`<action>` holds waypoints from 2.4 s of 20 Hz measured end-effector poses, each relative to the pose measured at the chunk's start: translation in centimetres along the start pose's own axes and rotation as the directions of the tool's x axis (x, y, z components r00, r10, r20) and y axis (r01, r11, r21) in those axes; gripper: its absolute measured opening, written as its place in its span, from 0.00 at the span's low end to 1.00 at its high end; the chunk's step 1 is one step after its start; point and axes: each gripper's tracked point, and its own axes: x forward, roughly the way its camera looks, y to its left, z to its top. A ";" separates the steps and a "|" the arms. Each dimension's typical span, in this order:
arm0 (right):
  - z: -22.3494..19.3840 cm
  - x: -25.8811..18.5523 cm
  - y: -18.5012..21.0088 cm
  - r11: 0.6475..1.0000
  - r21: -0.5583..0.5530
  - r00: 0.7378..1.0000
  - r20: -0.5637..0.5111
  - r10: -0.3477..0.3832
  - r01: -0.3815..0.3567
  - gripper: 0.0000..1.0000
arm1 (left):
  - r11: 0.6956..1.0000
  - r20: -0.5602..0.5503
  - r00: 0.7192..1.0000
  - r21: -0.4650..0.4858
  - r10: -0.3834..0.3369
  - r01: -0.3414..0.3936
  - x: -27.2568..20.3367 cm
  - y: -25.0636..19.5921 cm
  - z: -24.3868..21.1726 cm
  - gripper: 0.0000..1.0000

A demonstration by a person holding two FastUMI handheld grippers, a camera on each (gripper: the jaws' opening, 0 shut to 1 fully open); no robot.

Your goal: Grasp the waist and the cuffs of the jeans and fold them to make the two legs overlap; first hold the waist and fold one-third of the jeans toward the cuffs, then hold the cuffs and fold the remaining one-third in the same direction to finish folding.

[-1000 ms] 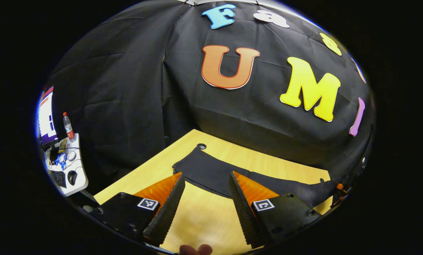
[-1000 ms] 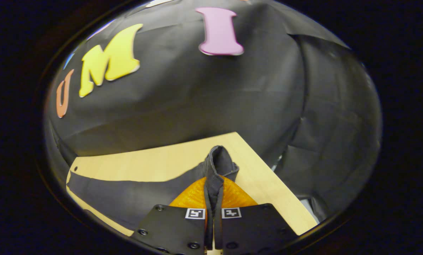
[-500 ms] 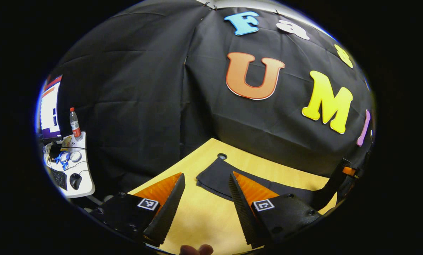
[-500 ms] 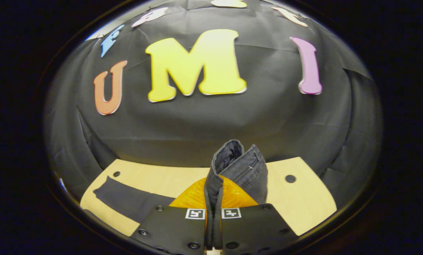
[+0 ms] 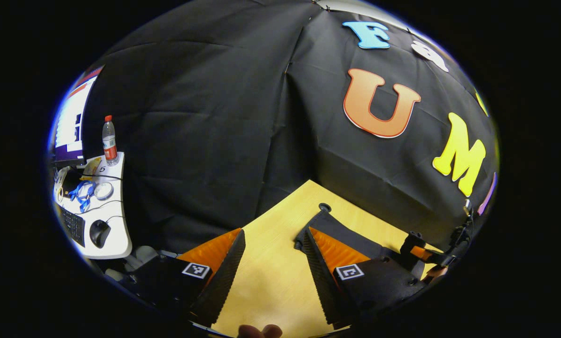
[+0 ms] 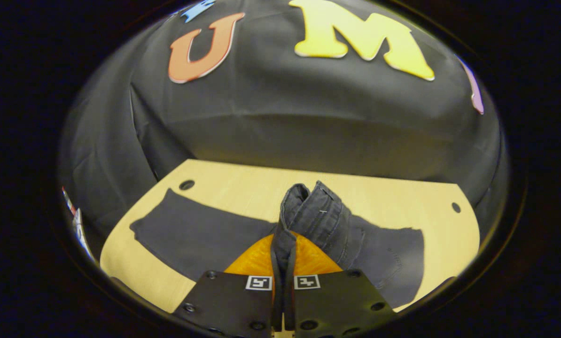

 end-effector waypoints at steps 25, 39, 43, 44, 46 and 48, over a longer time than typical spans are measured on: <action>-1.0 -18.6 -9.0 0.995 -0.042 0.995 0.019 0.095 -0.094 0.92 | 0.740 -0.476 0.849 -0.652 -0.229 -0.166 15.1 -9.6 -10.7 0.82; -2.6 -20.8 -15.9 0.998 0.055 0.999 -0.032 -0.019 0.021 0.96 | 0.633 -0.669 0.727 -0.632 -0.155 -0.447 19.5 -8.3 -12.2 0.82; -3.3 -20.4 -16.5 0.995 0.092 0.998 -0.051 -0.026 0.031 0.96 | 0.593 -0.664 0.729 -0.657 -0.165 -0.465 19.4 -7.8 -12.5 0.73; -3.4 -20.4 -16.6 0.995 0.098 0.998 -0.056 -0.027 0.032 0.96 | 0.564 -0.659 0.731 -0.676 -0.176 -0.474 19.7 -7.8 -12.5 0.67; -3.7 -20.2 -16.8 0.993 0.110 0.997 -0.071 -0.026 0.034 0.96 | 0.539 -0.646 0.739 -0.697 -0.189 -0.472 20.6 -8.4 -12.6 0.55; -3.9 -20.1 -17.1 0.993 0.110 0.997 -0.075 -0.030 0.038 0.96 | 0.545 -0.648 0.740 -0.693 -0.181 -0.473 20.7 -8.4 -13.0 0.50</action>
